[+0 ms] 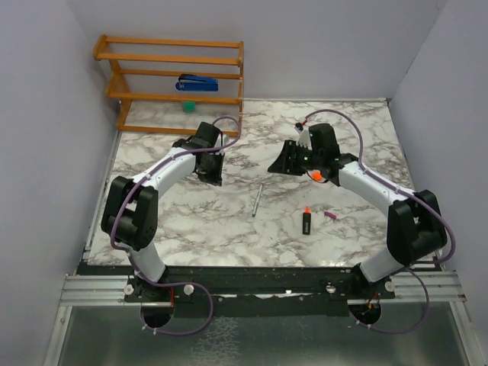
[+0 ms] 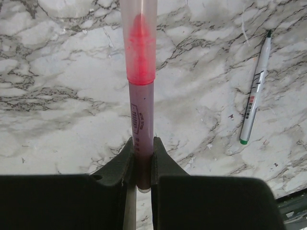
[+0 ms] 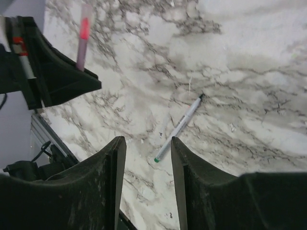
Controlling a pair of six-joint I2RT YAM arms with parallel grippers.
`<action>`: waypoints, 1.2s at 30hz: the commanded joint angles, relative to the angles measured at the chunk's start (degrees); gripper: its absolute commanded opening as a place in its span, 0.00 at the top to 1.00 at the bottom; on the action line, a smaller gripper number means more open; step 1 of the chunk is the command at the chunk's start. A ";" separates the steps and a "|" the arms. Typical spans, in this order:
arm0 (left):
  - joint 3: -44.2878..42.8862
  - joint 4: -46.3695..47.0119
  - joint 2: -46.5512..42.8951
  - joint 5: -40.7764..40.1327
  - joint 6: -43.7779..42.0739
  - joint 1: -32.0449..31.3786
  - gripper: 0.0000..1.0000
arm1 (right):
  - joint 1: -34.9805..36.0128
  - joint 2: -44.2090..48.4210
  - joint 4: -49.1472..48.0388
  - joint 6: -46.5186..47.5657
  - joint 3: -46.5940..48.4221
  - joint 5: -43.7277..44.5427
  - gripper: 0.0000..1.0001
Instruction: Insert the pens into the pen caps
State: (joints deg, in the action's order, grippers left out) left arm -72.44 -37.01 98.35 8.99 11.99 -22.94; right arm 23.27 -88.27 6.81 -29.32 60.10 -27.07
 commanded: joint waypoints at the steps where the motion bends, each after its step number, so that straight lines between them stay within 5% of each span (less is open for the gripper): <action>1: 0.96 -5.62 1.29 0.72 0.77 0.00 0.99 | 1.75 -3.56 7.75 -1.77 1.43 1.51 0.53; 15: 5.33 -5.43 3.00 -3.50 2.38 0.00 1.00 | 4.33 -9.09 9.82 -3.12 4.74 1.60 0.54; 23: 5.65 -4.11 4.45 -5.00 2.25 -0.01 0.91 | 4.94 -11.49 9.58 -3.76 5.74 1.09 0.54; 36: 6.04 -3.00 4.13 -6.67 2.30 0.00 0.52 | 5.34 -16.19 15.31 -4.47 10.30 4.67 0.54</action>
State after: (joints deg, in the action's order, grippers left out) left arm -67.29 -40.80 102.91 4.43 14.37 -22.94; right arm 28.08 -101.65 16.88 -32.97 67.24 -25.89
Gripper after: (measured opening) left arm 0.453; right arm 0.463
